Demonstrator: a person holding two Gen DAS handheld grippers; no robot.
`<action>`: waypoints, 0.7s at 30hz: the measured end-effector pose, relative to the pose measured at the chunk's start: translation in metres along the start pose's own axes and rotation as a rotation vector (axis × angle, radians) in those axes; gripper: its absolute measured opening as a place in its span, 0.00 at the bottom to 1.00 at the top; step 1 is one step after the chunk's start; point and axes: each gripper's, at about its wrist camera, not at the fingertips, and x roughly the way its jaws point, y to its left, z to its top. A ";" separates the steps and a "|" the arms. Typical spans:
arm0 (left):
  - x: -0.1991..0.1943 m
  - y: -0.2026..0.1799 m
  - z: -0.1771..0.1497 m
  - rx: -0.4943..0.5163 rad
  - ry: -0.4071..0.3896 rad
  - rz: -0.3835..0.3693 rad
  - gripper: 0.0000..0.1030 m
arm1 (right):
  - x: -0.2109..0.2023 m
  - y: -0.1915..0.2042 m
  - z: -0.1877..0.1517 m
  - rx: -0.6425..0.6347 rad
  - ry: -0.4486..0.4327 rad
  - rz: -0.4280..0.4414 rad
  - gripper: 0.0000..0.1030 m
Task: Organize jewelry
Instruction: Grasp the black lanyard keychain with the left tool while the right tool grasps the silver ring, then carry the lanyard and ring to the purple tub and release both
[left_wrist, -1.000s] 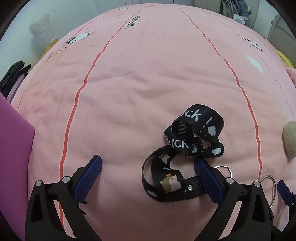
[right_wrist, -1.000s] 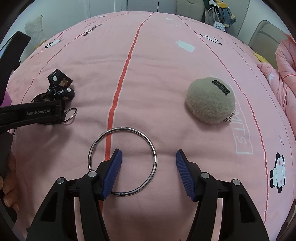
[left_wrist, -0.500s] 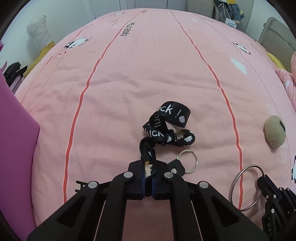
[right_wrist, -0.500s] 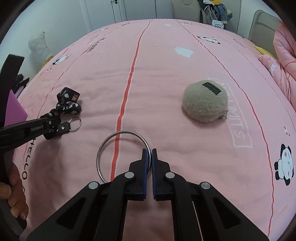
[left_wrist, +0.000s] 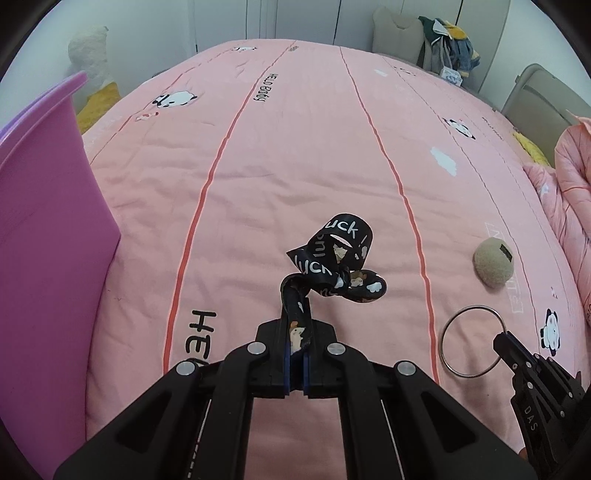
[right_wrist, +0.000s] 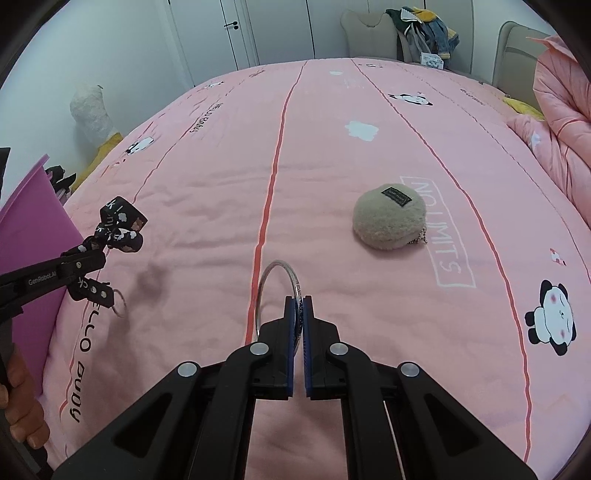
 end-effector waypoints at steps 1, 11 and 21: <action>-0.004 -0.001 -0.001 0.003 -0.003 0.002 0.04 | -0.004 0.000 -0.001 -0.002 -0.003 0.000 0.04; -0.068 -0.003 -0.015 0.029 -0.082 0.008 0.04 | -0.062 0.009 0.001 -0.023 -0.082 0.002 0.03; -0.149 0.013 -0.023 0.010 -0.175 0.000 0.04 | -0.135 0.043 0.007 -0.057 -0.189 0.075 0.03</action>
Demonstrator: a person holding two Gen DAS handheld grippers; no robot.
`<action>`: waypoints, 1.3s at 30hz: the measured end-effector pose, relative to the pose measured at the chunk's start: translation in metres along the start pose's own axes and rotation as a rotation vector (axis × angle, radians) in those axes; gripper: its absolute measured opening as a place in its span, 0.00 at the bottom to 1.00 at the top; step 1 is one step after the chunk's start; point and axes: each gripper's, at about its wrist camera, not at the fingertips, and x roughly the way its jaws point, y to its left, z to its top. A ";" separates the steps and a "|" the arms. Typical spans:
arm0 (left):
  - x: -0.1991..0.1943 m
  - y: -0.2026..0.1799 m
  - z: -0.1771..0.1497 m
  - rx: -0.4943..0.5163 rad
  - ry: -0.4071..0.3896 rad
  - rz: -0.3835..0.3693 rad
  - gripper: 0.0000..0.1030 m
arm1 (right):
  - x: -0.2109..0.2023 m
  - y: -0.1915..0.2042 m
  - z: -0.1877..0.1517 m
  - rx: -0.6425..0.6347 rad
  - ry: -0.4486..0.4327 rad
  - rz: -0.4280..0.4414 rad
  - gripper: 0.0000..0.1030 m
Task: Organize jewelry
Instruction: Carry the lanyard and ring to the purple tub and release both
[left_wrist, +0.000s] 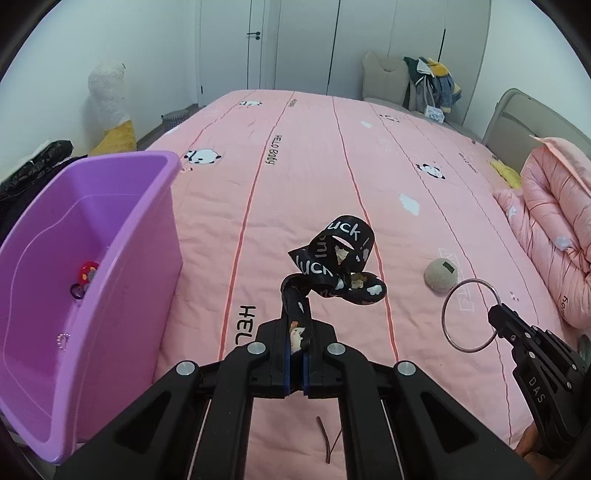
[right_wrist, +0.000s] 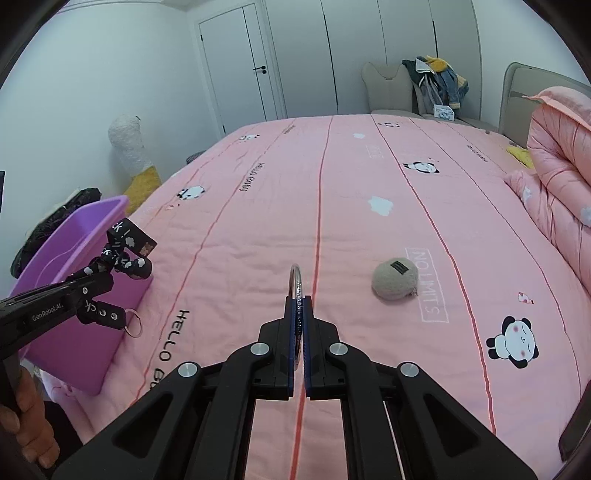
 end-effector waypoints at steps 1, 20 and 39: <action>-0.009 0.004 0.001 -0.006 -0.012 0.004 0.04 | -0.005 0.006 0.002 -0.005 -0.009 0.012 0.03; -0.121 0.136 0.003 -0.172 -0.167 0.165 0.04 | -0.037 0.191 0.047 -0.231 -0.065 0.300 0.03; -0.081 0.261 -0.026 -0.402 0.040 0.271 0.05 | 0.075 0.349 0.073 -0.405 0.186 0.444 0.03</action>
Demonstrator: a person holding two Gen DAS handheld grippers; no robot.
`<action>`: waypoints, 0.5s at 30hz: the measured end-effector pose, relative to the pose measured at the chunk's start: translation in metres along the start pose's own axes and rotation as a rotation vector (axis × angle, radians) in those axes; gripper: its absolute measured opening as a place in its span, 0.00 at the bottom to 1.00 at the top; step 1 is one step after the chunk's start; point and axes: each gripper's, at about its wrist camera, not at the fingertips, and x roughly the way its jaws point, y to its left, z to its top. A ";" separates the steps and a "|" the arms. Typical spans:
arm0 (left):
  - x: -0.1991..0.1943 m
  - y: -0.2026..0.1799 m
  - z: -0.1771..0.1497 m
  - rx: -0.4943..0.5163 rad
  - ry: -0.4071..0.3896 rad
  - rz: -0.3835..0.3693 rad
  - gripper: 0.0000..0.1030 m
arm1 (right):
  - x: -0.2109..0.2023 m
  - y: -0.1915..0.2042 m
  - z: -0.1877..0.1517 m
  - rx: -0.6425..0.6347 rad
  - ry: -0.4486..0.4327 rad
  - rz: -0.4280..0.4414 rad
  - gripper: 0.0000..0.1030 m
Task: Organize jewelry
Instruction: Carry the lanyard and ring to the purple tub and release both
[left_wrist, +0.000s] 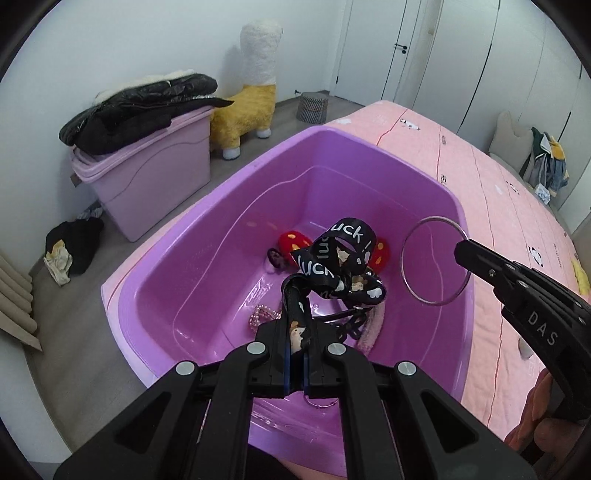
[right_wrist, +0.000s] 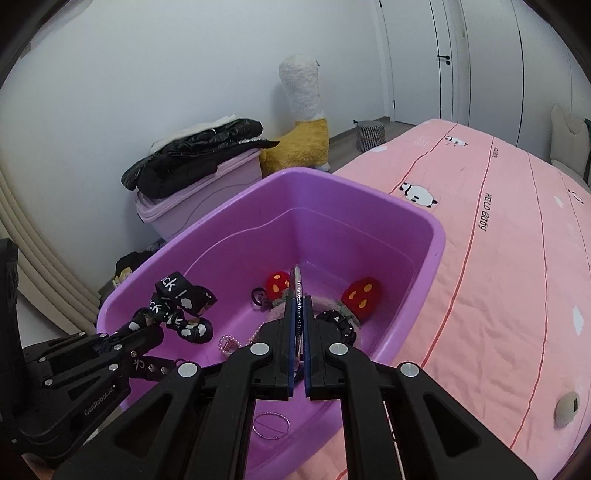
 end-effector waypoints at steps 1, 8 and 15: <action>0.004 0.002 0.000 -0.006 0.012 0.002 0.05 | 0.009 -0.001 0.002 -0.002 0.024 -0.003 0.03; 0.032 0.009 0.003 -0.039 0.100 0.035 0.09 | 0.053 0.002 0.008 -0.011 0.145 -0.040 0.04; 0.029 0.004 0.006 -0.019 0.071 0.085 0.75 | 0.067 -0.002 0.010 -0.019 0.165 -0.099 0.40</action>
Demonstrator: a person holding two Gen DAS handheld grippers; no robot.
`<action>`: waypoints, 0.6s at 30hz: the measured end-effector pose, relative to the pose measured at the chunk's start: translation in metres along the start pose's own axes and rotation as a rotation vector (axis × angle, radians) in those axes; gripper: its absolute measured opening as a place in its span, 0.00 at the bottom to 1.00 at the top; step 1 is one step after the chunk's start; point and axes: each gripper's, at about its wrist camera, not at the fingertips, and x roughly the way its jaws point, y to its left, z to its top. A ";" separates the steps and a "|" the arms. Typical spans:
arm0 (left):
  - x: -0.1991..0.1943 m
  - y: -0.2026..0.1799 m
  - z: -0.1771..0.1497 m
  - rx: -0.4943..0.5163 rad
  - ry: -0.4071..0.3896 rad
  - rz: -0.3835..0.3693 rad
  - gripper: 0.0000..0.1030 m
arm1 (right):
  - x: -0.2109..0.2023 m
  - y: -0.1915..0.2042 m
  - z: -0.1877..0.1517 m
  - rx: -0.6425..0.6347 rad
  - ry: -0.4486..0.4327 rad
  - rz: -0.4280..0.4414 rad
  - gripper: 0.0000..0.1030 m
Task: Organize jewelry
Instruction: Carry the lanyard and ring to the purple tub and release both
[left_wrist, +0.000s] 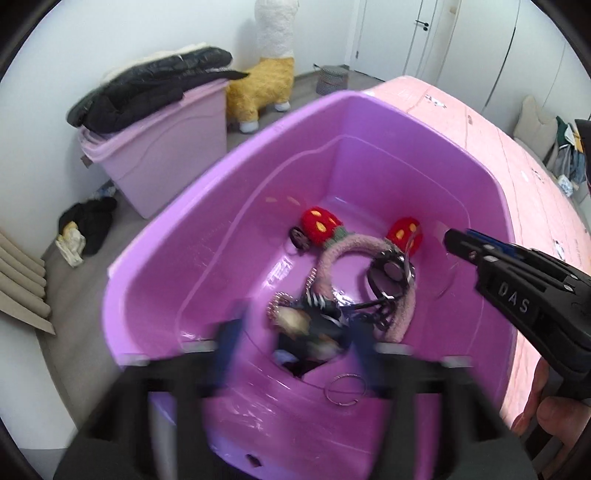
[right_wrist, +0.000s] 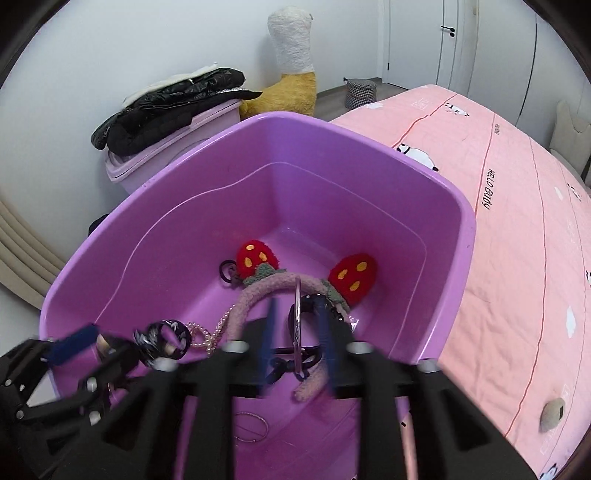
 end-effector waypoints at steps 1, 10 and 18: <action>-0.002 0.002 -0.001 -0.010 -0.015 -0.001 0.81 | -0.002 -0.001 -0.001 0.005 -0.013 -0.003 0.48; -0.006 0.013 0.004 -0.035 -0.019 0.030 0.80 | -0.013 -0.012 0.000 0.024 -0.037 -0.011 0.48; -0.021 0.010 -0.003 -0.038 -0.033 0.030 0.81 | -0.030 -0.017 -0.011 0.037 -0.055 -0.004 0.48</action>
